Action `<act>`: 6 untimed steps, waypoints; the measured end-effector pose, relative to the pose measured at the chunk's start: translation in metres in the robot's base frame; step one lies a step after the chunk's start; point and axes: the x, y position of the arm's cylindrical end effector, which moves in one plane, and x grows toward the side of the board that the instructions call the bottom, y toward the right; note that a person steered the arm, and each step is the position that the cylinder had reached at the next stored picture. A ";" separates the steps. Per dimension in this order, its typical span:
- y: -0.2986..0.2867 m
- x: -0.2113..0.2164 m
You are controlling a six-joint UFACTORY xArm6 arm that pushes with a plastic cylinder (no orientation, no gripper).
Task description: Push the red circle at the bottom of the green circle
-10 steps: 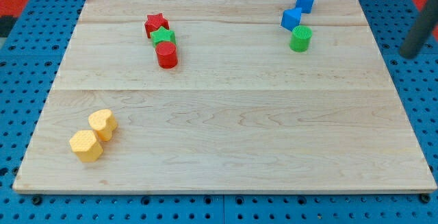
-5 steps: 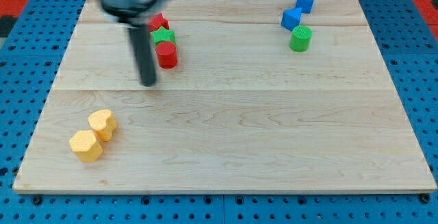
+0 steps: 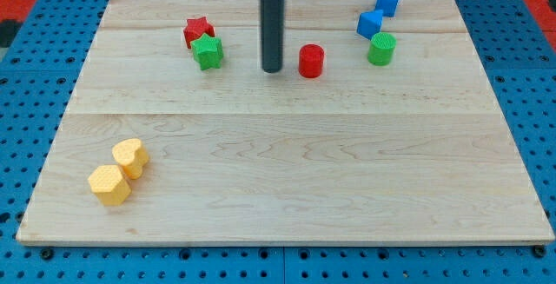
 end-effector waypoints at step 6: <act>0.123 0.022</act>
